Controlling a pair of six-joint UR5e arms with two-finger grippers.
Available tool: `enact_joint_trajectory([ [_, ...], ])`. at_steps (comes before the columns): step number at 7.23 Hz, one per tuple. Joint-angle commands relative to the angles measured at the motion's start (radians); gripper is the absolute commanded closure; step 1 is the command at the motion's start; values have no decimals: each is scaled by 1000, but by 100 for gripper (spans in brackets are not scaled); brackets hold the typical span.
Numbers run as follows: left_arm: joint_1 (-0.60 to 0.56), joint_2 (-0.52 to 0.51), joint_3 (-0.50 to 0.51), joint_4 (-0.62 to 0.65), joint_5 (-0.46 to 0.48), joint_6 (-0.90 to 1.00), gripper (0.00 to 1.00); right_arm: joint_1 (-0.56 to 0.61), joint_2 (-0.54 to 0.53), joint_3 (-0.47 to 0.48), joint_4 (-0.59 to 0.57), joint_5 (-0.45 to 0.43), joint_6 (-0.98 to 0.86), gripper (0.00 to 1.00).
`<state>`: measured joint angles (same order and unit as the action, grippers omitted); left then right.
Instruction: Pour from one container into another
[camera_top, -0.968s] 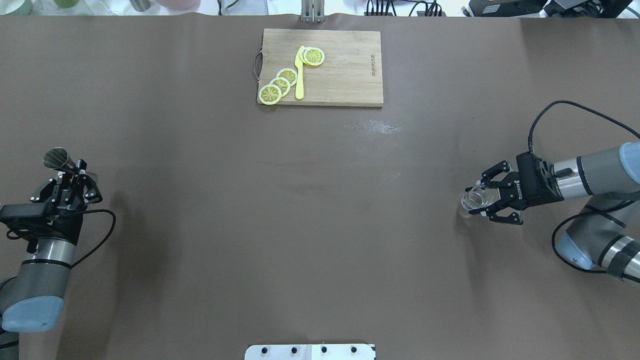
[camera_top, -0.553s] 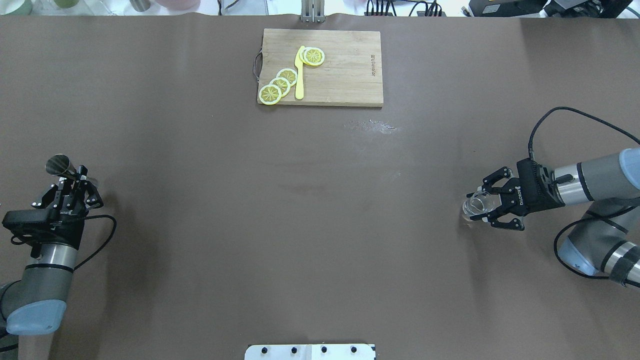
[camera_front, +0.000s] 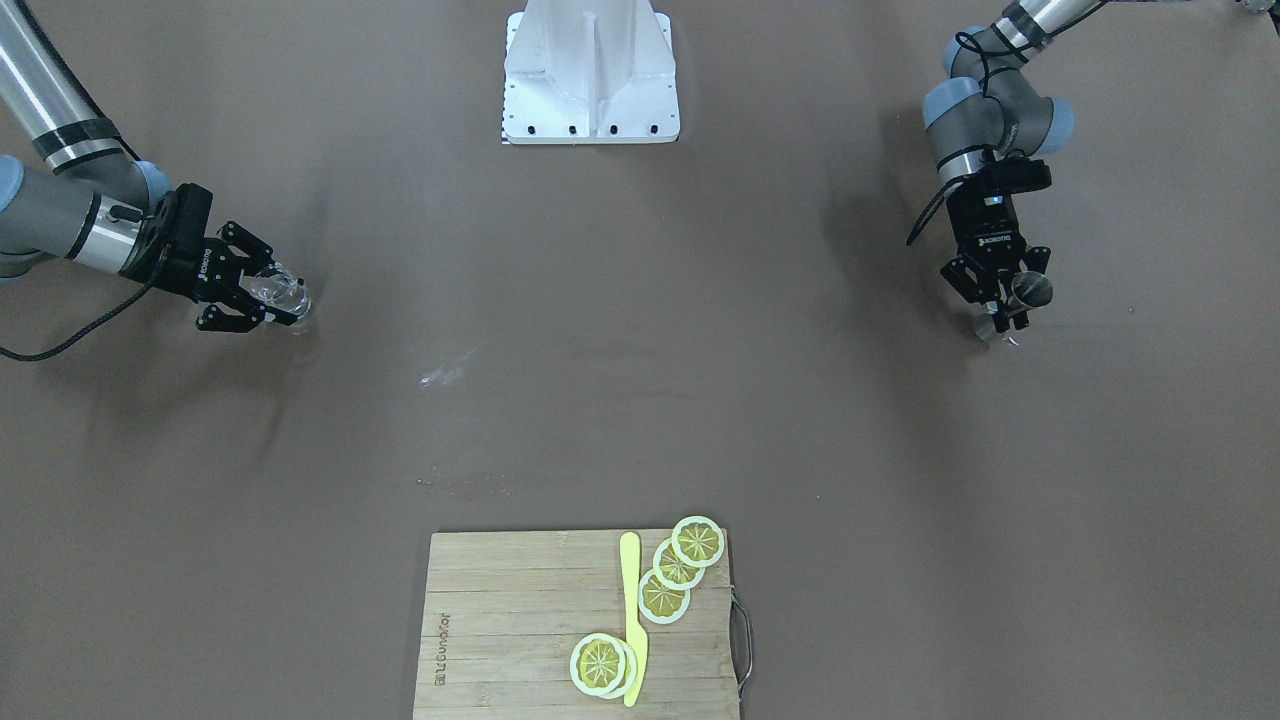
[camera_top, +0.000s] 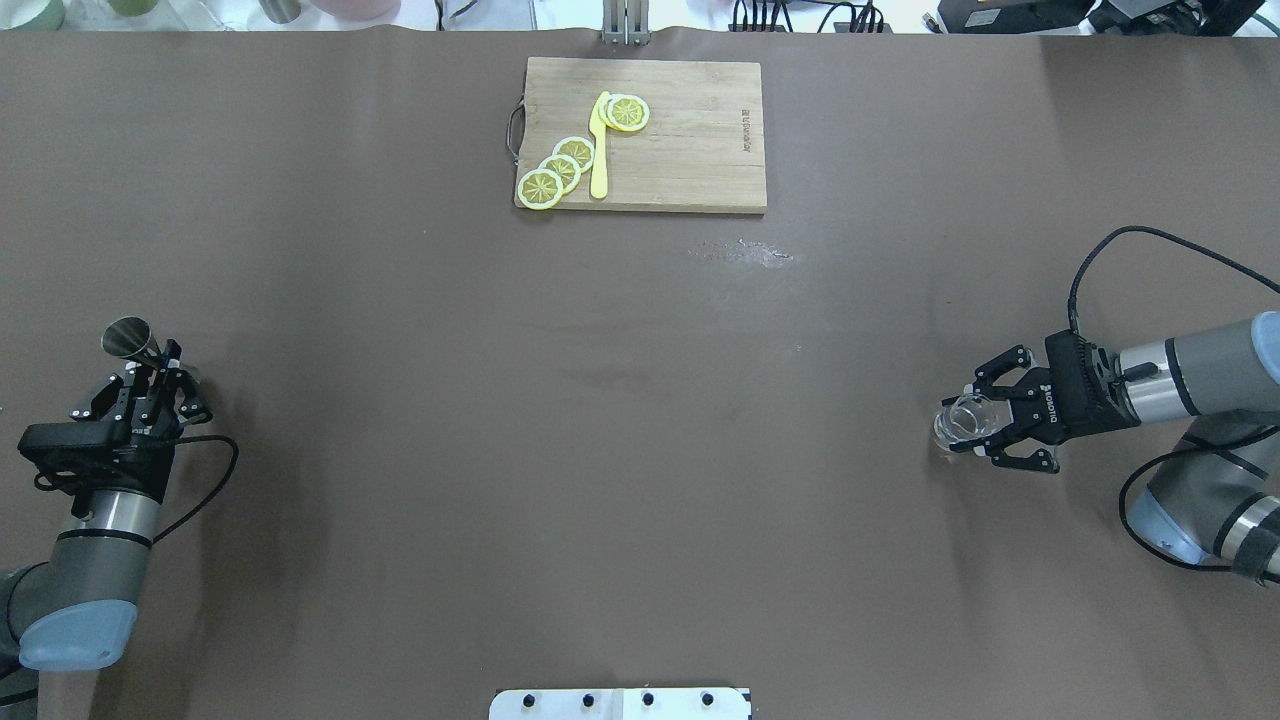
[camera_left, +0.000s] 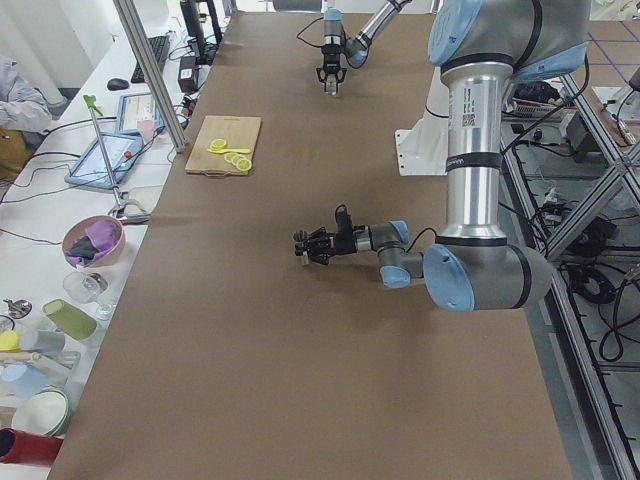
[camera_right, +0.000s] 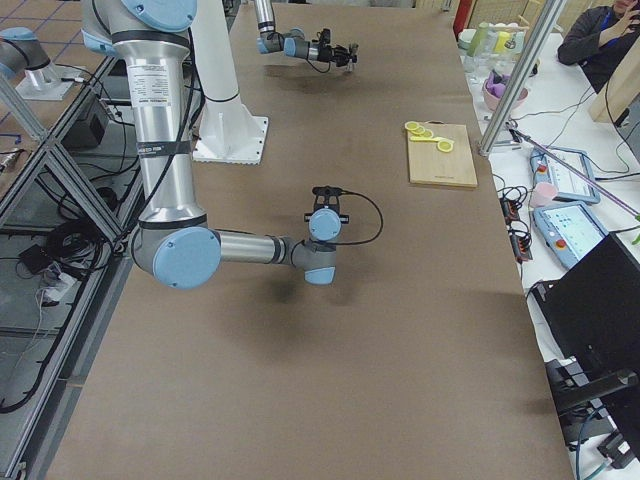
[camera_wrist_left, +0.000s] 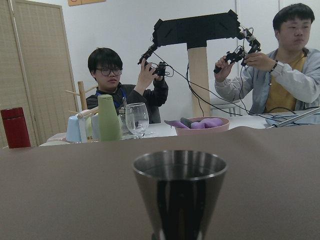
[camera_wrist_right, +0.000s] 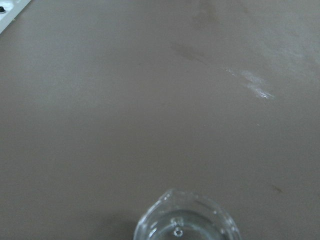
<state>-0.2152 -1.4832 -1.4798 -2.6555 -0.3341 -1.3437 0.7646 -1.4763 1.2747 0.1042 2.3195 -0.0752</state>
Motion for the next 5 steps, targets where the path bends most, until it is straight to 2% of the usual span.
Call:
enact_joint_trajectory([
  [1,0,0,1,0,-8,0,100,-1,-1,-2,3,0,0,100],
  [2,0,0,1,0,-8,0,94,-2,1,-2,3,0,0,75],
  [3,2,0,1,0,-8,0,91,-5,2,-5,3,0,0,44],
  [5,11,-2,4,-1,-8,0,76,-8,2,-8,2,1,2,0],
])
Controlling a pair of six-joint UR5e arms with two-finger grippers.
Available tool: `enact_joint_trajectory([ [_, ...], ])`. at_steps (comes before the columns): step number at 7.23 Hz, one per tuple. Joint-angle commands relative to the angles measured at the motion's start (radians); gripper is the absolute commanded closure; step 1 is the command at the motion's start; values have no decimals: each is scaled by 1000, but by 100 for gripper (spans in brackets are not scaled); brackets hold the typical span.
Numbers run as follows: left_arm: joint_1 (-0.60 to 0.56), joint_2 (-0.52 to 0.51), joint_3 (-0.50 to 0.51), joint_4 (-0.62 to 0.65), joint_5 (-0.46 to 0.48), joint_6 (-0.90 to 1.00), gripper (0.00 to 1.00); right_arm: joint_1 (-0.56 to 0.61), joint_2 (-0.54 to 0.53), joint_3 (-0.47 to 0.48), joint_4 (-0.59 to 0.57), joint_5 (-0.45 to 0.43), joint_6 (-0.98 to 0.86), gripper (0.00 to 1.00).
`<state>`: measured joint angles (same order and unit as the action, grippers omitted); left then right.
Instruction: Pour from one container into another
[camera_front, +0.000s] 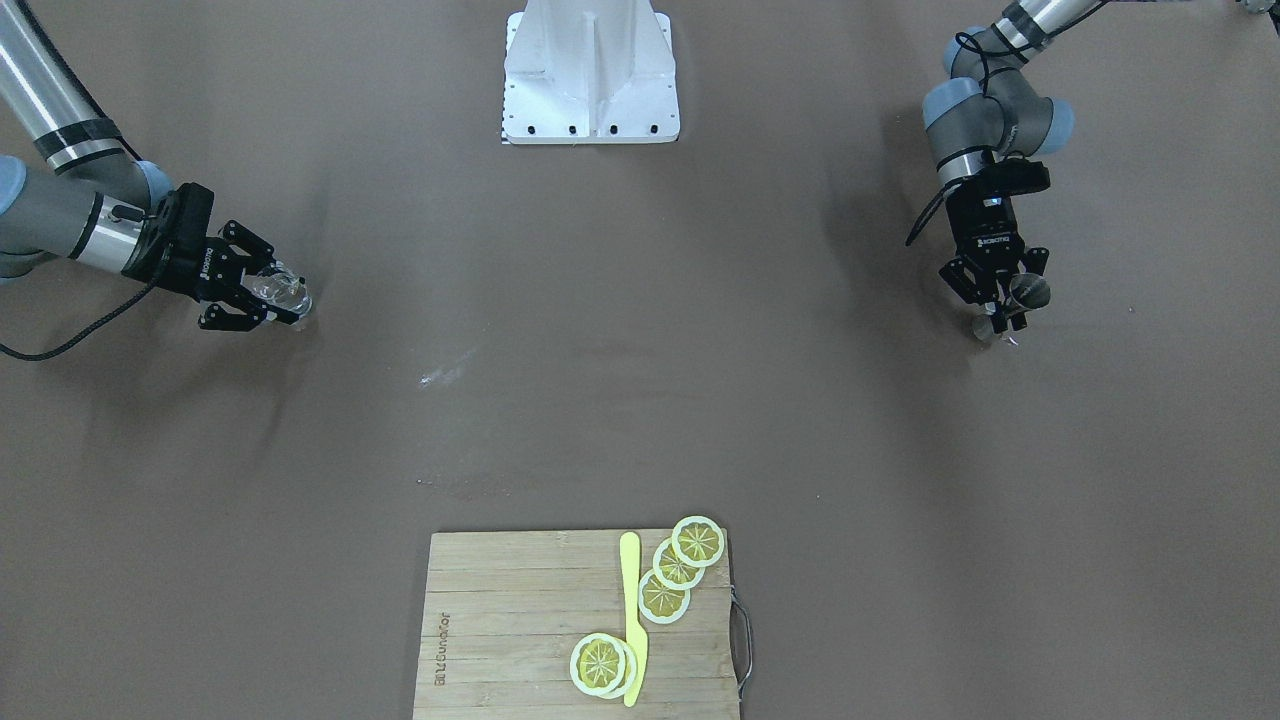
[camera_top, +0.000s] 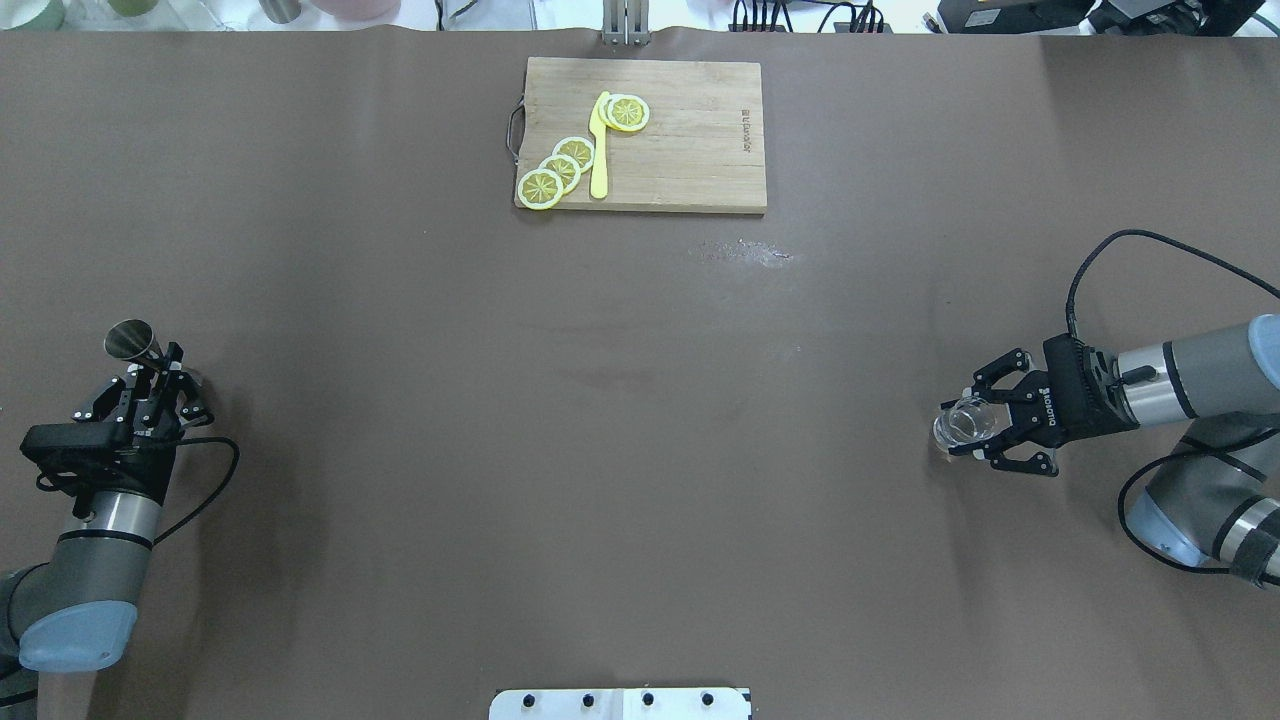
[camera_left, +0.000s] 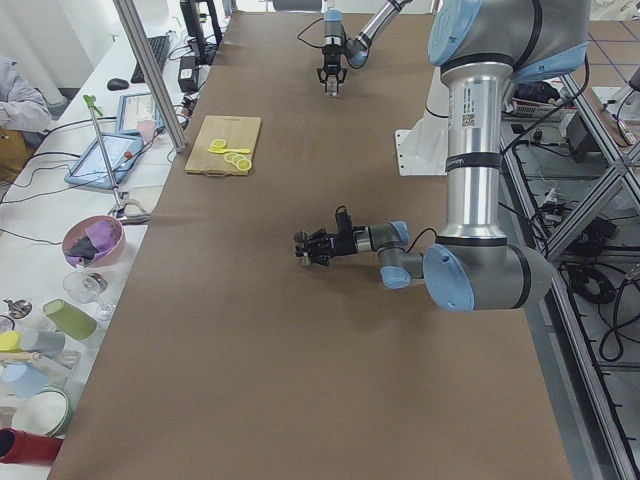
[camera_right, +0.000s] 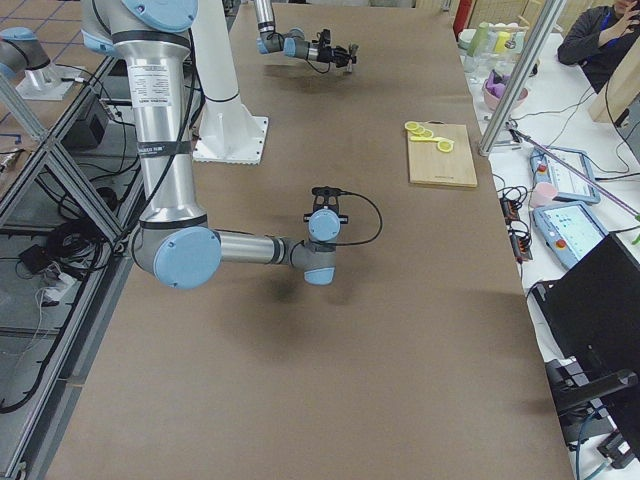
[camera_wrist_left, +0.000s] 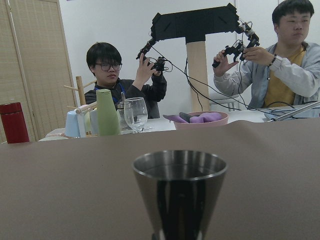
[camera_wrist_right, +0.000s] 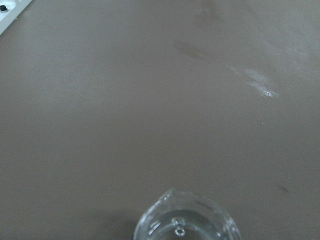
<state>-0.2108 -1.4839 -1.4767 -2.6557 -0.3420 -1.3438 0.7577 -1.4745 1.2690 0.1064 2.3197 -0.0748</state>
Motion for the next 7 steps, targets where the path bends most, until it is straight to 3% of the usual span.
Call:
enact_joint_trajectory([
  [1,14,1,1,-1,0,0,63,-1,-1,-3,-2,1,0,0],
  [2,14,-1,1,-1,1,0,32,-3,-1,-2,-2,1,0,0],
  [3,14,1,-3,-1,5,0,16,-3,-1,-2,-2,1,0,0],
  [4,16,1,-5,-3,5,0,7,-3,-1,-2,-2,3,0,0],
  [7,51,22,-54,-10,17,5,3,-3,-1,-4,-4,9,0,0],
])
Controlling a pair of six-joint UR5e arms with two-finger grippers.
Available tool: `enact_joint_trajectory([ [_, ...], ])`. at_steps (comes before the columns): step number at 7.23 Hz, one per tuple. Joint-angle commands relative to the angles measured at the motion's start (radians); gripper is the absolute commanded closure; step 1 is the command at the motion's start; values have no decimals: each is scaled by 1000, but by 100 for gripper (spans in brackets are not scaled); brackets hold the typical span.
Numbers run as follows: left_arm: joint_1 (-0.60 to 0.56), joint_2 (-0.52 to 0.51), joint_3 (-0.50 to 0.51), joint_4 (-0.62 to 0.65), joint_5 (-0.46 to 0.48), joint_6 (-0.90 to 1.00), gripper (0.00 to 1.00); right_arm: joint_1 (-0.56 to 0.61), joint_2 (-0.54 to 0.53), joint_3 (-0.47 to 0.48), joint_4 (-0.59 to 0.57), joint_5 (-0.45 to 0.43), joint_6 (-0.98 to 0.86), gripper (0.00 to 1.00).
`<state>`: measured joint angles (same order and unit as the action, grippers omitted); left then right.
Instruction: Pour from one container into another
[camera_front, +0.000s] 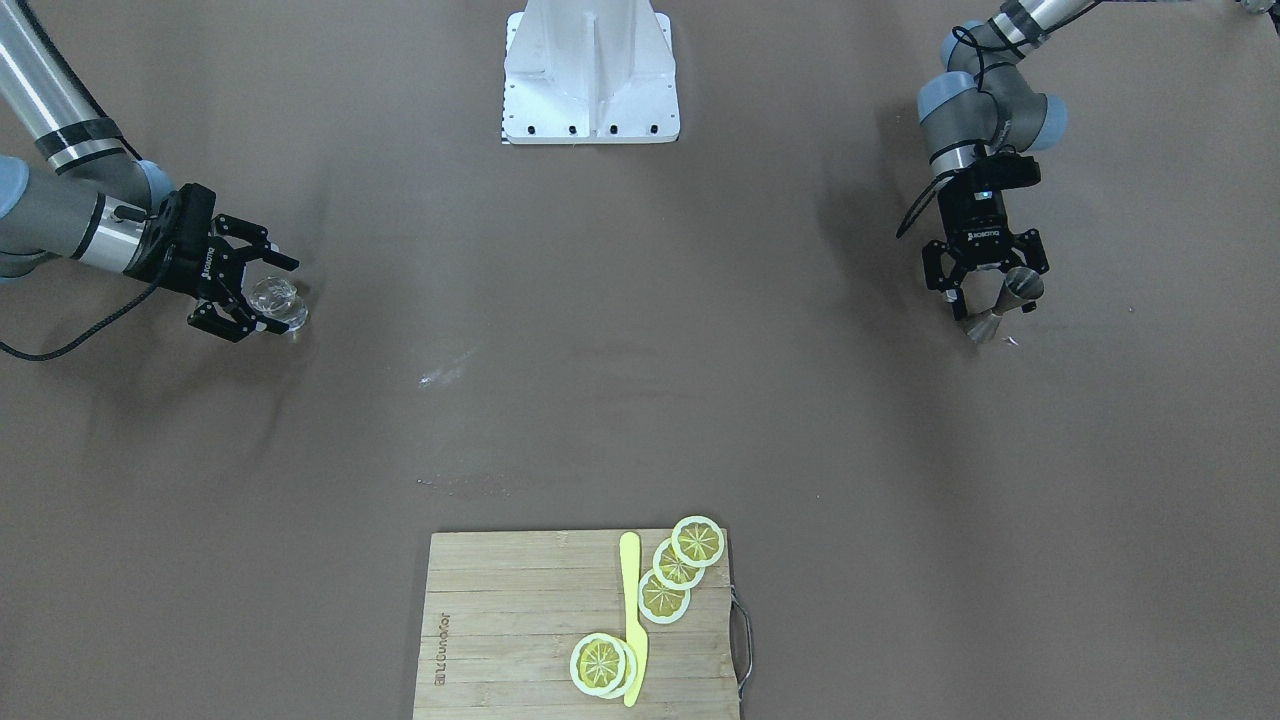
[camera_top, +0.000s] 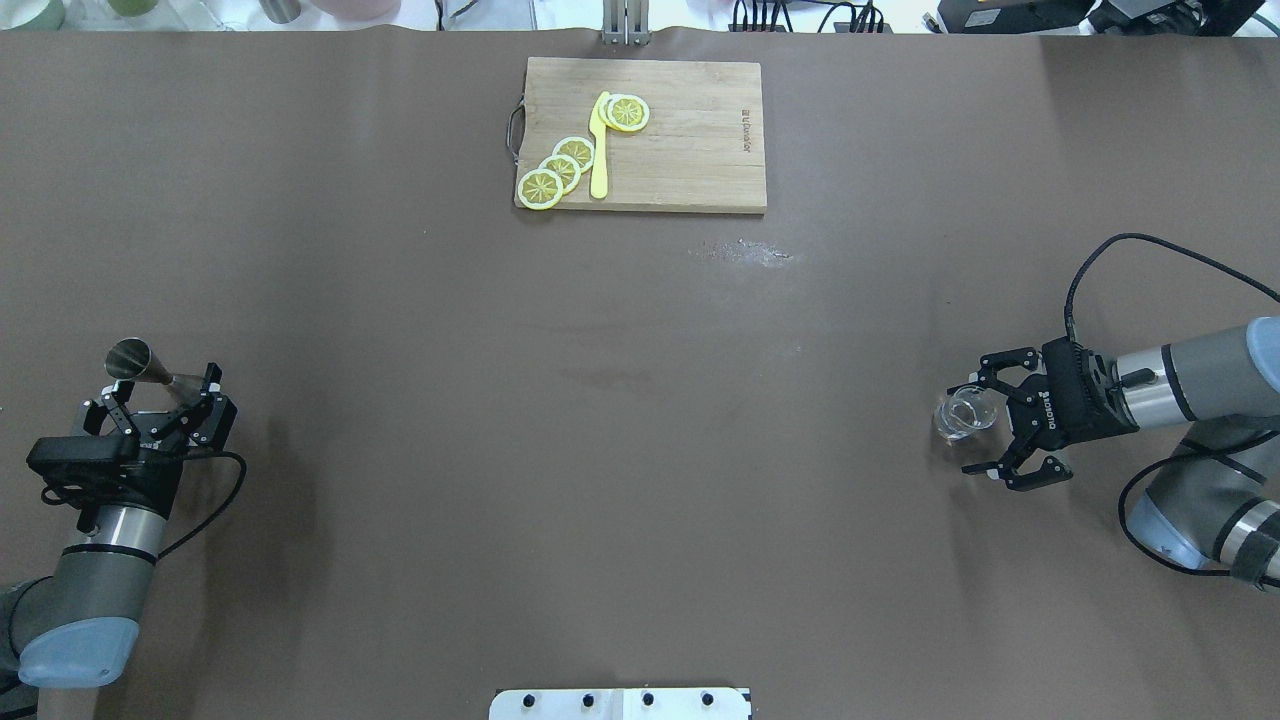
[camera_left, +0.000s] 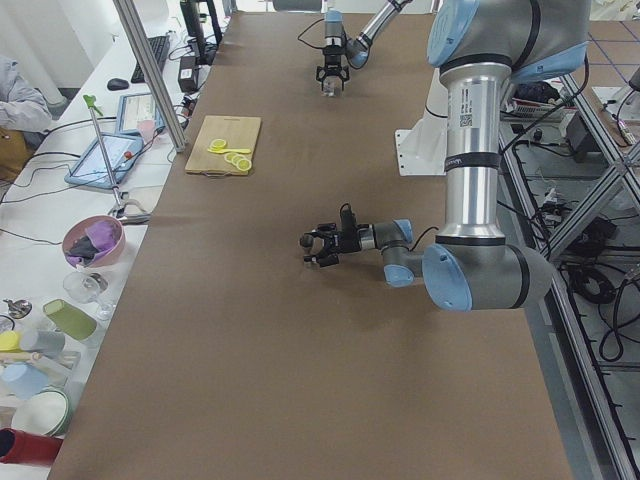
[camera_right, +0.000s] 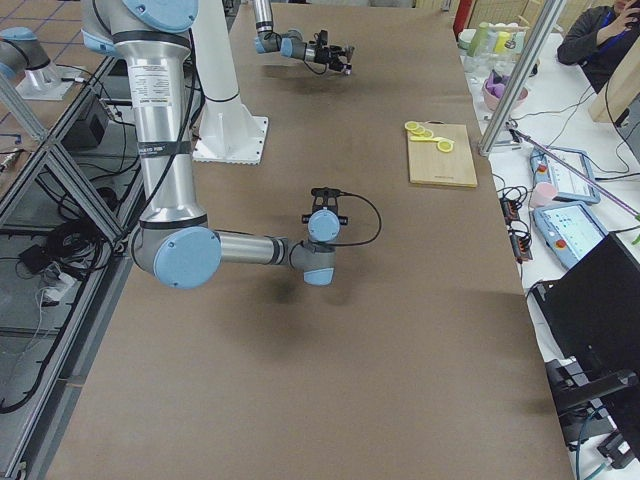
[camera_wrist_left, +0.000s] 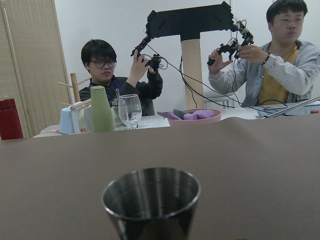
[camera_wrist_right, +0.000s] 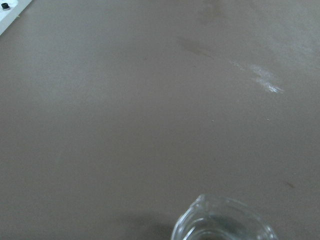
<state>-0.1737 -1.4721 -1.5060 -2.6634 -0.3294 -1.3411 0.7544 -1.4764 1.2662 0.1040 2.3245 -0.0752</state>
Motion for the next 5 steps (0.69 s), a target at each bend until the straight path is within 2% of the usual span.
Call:
enact_joint_trajectory([
  [1,49,82,-87,-3,27,2,3,2,1,-4,-1,3,0,0],
  [4,193,292,-216,-91,130,8,3,20,2,-16,-1,7,2,0],
  [5,206,305,-238,-148,133,11,3,34,2,-25,-1,10,2,0],
])
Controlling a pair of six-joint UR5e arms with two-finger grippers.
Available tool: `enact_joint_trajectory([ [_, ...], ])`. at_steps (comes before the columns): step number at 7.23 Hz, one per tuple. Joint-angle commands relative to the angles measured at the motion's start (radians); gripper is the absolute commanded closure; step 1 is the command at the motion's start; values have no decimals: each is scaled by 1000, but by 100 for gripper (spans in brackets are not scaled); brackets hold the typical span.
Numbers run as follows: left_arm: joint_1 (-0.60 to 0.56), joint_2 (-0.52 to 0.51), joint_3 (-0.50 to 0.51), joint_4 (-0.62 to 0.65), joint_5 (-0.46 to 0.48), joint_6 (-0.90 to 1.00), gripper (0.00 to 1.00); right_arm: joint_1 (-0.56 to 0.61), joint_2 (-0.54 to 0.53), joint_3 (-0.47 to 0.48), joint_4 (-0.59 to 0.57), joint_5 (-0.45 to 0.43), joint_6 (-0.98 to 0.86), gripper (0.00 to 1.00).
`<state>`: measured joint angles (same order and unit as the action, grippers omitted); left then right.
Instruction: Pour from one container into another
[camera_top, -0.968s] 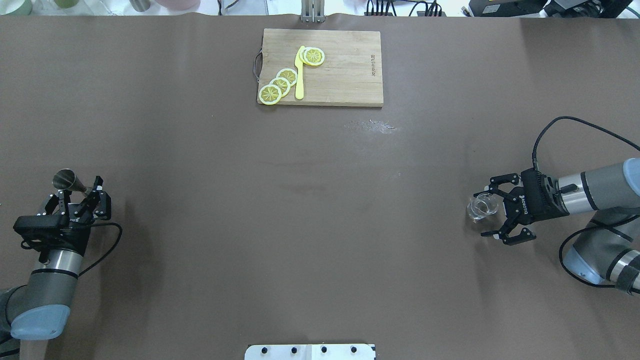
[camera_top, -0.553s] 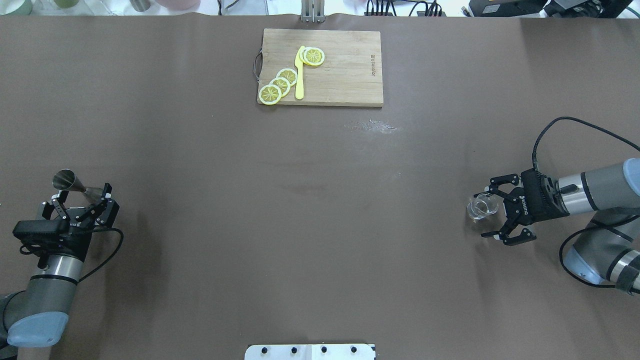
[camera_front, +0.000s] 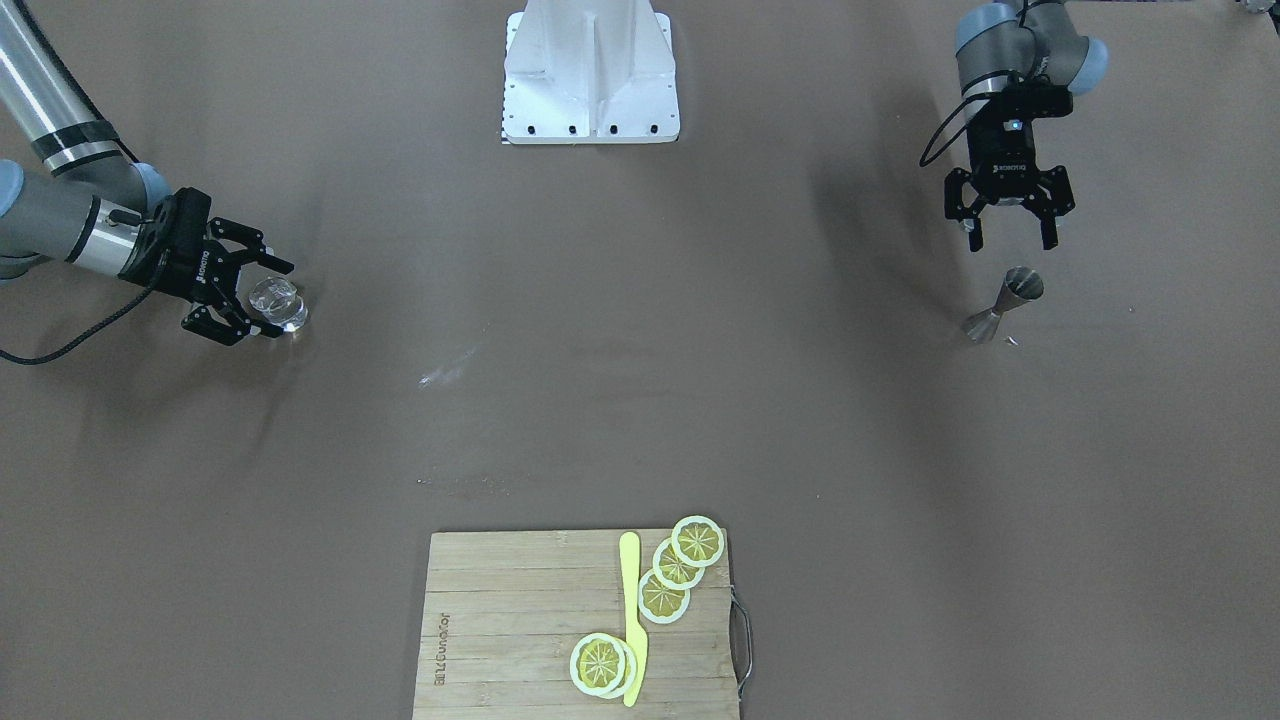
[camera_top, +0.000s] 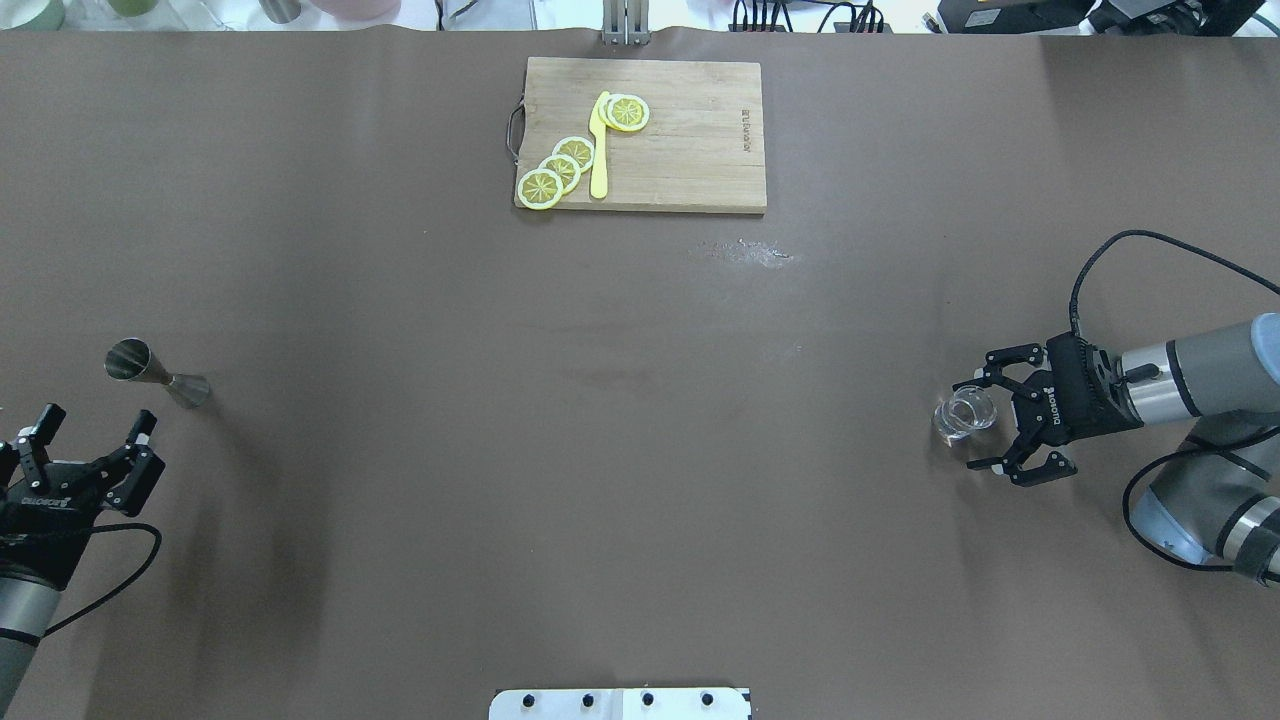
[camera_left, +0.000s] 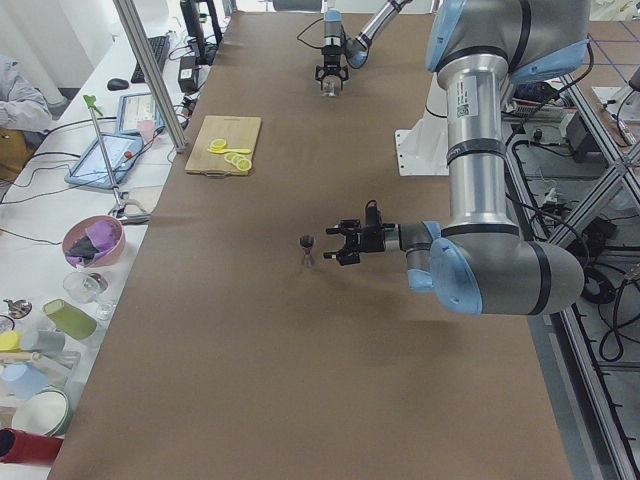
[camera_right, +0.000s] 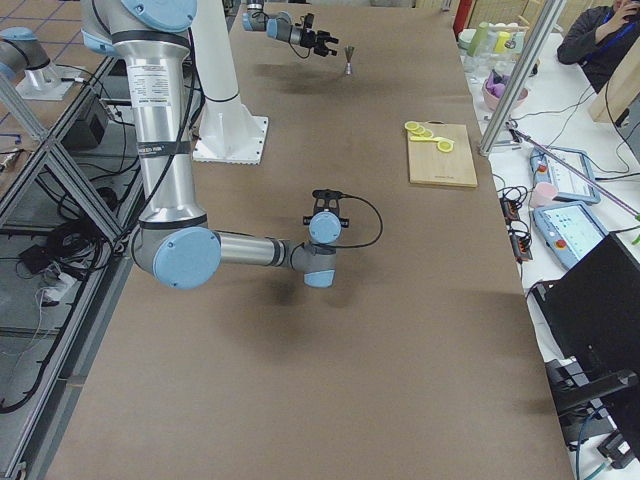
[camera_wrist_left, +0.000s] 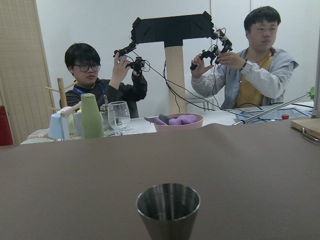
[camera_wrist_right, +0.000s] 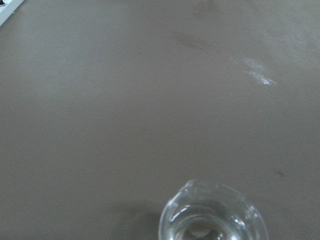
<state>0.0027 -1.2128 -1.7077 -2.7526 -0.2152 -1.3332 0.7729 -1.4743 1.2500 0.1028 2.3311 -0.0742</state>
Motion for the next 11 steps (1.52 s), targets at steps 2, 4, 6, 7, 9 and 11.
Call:
enact_joint_trajectory([
  [2,22,97,-67,-87,4,2,4,40,5,-7,0,11,2,0],
  [4,-21,217,-60,-247,-170,49,4,62,2,11,0,31,19,0],
  [6,-145,249,-9,-480,-362,194,4,68,-4,46,1,34,33,0],
  [7,-198,256,26,-537,-451,213,4,68,-14,71,1,36,56,0],
  [9,-307,251,94,-602,-609,212,4,113,-15,113,-2,40,108,0],
  [11,-513,221,120,-608,-970,210,3,259,-15,199,-108,103,166,0],
])
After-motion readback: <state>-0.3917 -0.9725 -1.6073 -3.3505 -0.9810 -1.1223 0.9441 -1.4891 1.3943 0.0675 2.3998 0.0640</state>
